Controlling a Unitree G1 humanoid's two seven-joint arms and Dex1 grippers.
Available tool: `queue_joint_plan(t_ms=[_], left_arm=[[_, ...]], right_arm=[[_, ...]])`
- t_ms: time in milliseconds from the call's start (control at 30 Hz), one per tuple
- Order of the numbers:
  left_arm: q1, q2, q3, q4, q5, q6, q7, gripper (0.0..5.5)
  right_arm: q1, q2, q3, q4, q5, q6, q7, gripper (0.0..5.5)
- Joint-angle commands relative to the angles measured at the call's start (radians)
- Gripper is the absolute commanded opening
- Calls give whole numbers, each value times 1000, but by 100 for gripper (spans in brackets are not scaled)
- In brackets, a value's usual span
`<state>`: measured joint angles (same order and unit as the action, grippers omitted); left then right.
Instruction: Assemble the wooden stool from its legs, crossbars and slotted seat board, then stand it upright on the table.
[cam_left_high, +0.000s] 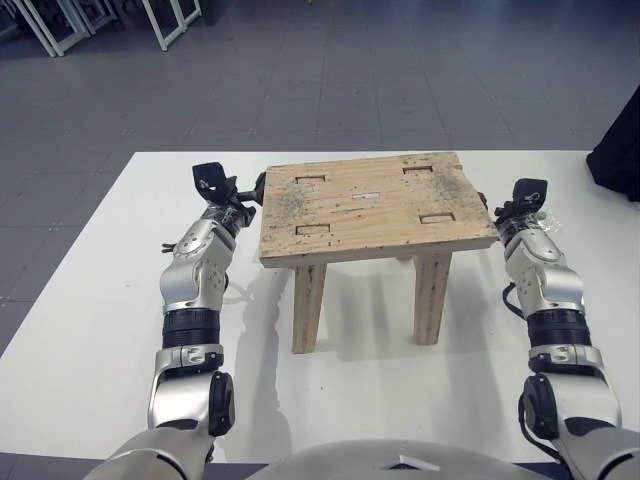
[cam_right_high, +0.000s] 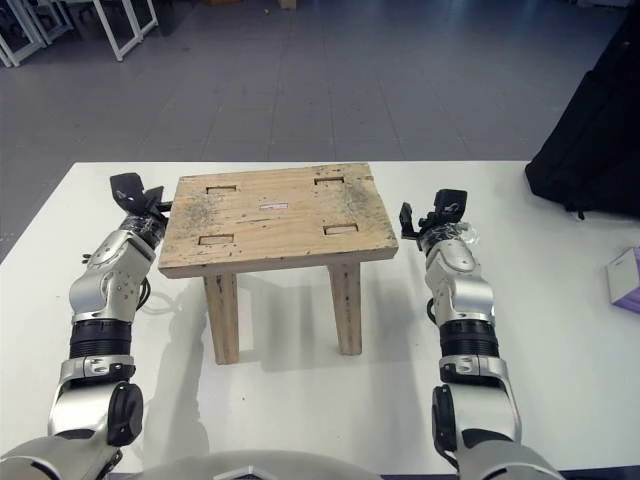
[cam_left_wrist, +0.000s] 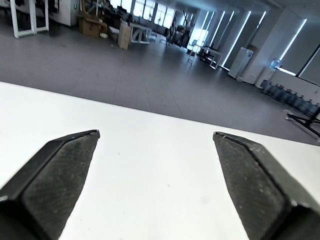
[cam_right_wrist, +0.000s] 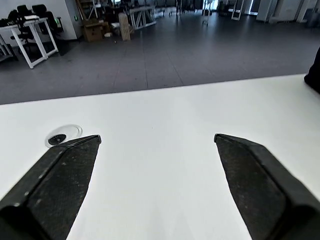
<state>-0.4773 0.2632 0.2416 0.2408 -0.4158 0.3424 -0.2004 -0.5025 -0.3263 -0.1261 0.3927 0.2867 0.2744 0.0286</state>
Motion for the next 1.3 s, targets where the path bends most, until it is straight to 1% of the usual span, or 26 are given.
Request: queue_joint_plan(t_ms=[33, 167, 400, 567, 800, 1133, 1300], left_arm=[[14, -18, 8, -22, 29, -8, 46, 420], [25, -10, 16, -25, 58, -12, 65, 420], [49, -14, 12, -43, 108, -27, 77, 420], [55, -16, 0, -51, 110, 2, 61, 420], [25, -5, -29, -27, 137, -8, 46, 420], [9, 0, -22, 2, 140, -30, 39, 420], [-5, -5, -15, 20, 143, -47, 52, 420]], right_arm=[[34, 40, 22, -61, -53, -9, -16, 419], [0, 70, 37, -51, -75, -11, 14, 419], [-53, 74, 35, -5, -102, -7, 64, 419], [-26, 83, 19, -25, -107, -3, 59, 419], [-23, 85, 2, -8, -116, -13, 51, 419], [-34, 93, 0, 35, -140, -48, 64, 419], [-81, 87, 2, 92, -149, -63, 81, 419]])
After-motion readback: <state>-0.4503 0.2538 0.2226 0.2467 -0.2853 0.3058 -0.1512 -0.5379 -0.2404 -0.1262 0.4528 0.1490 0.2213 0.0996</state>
